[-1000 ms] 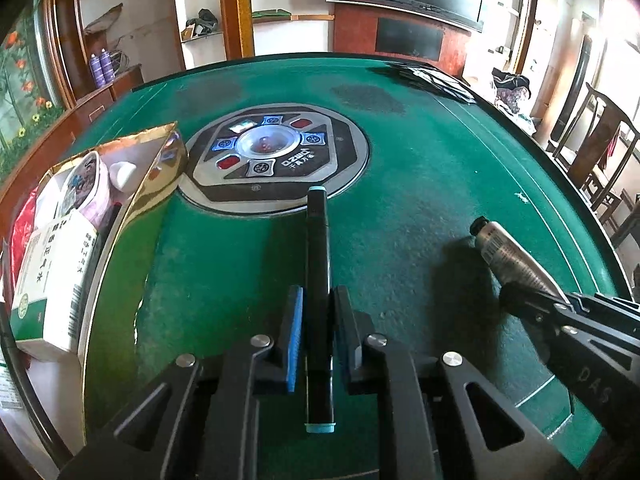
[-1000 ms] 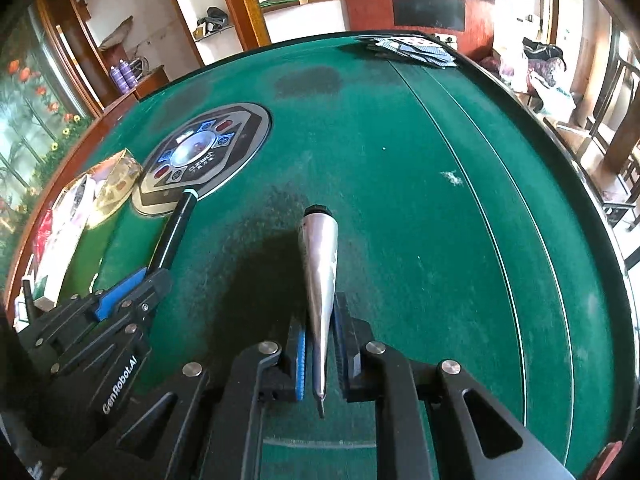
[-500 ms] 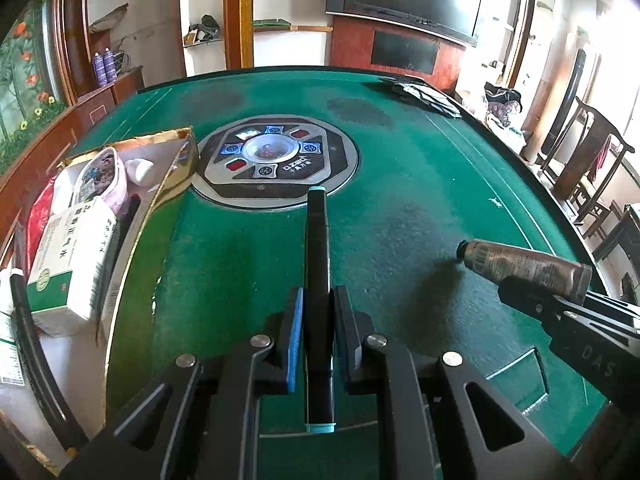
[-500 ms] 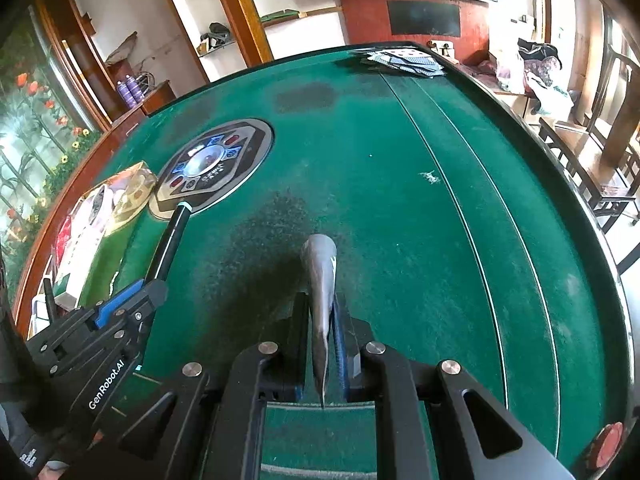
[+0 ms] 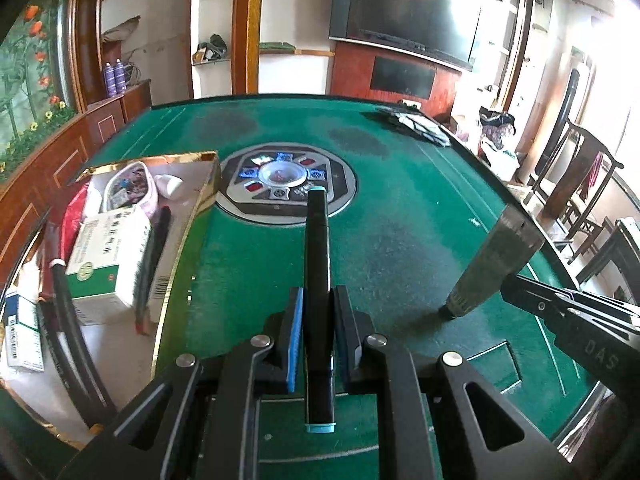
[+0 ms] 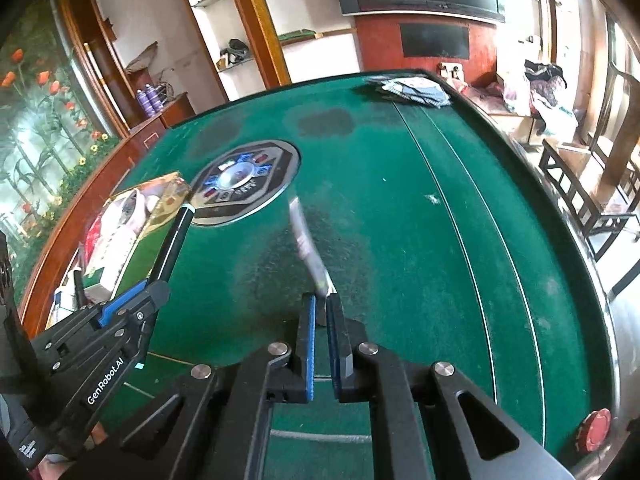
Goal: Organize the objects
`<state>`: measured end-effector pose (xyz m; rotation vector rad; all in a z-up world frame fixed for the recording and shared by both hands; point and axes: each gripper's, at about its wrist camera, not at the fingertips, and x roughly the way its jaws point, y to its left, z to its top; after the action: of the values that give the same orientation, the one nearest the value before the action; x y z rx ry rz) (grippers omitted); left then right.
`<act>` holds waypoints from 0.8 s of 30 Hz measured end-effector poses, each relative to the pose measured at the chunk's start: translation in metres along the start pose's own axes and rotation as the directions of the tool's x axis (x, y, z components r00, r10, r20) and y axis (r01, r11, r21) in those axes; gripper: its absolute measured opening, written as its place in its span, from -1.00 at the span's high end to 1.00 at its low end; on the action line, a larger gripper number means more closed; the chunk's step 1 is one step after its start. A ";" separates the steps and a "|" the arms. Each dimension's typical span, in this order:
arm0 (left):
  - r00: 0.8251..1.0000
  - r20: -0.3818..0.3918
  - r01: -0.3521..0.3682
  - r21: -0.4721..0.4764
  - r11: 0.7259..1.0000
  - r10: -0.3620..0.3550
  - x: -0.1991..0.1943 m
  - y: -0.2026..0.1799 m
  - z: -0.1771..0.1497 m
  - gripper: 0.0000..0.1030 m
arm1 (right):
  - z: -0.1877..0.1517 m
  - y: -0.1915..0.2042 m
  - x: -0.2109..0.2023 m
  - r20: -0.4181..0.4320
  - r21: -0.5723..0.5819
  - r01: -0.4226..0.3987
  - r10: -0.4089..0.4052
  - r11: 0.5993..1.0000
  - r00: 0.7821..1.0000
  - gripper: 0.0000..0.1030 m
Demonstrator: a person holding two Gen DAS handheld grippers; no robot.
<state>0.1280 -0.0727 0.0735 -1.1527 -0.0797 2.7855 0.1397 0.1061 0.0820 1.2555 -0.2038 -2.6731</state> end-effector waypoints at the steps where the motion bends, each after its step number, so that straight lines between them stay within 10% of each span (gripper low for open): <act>1: 1.000 0.007 0.002 -0.004 1.000 -0.002 -0.004 0.002 0.000 0.73 | 0.000 0.003 -0.003 0.008 -0.009 0.001 -0.001 1.000 1.000 0.89; 10: 0.999 0.047 0.011 -0.040 0.999 -0.009 -0.028 0.021 -0.002 0.72 | 0.004 -0.017 0.009 0.017 0.088 -0.041 0.040 0.995 0.999 0.81; 13: 0.999 0.043 0.019 -0.041 0.999 -0.017 -0.028 0.025 -0.004 0.72 | 0.002 -0.038 0.026 -0.012 0.145 -0.036 0.038 0.989 0.999 -0.24; 14: 0.999 0.039 0.026 -0.047 0.999 -0.025 -0.025 0.027 -0.004 0.72 | 0.001 -0.042 0.028 0.002 0.153 -0.037 0.037 0.988 0.999 -0.31; 24: 0.999 0.021 0.049 -0.070 0.996 -0.048 -0.014 0.038 -0.001 0.72 | 0.027 -0.065 0.049 -0.034 0.239 0.065 -0.058 0.969 0.998 -0.30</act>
<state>0.1351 -0.1118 0.0786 -1.1234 -0.2061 2.7724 0.0817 0.1603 0.0497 1.3856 -0.5063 -2.7472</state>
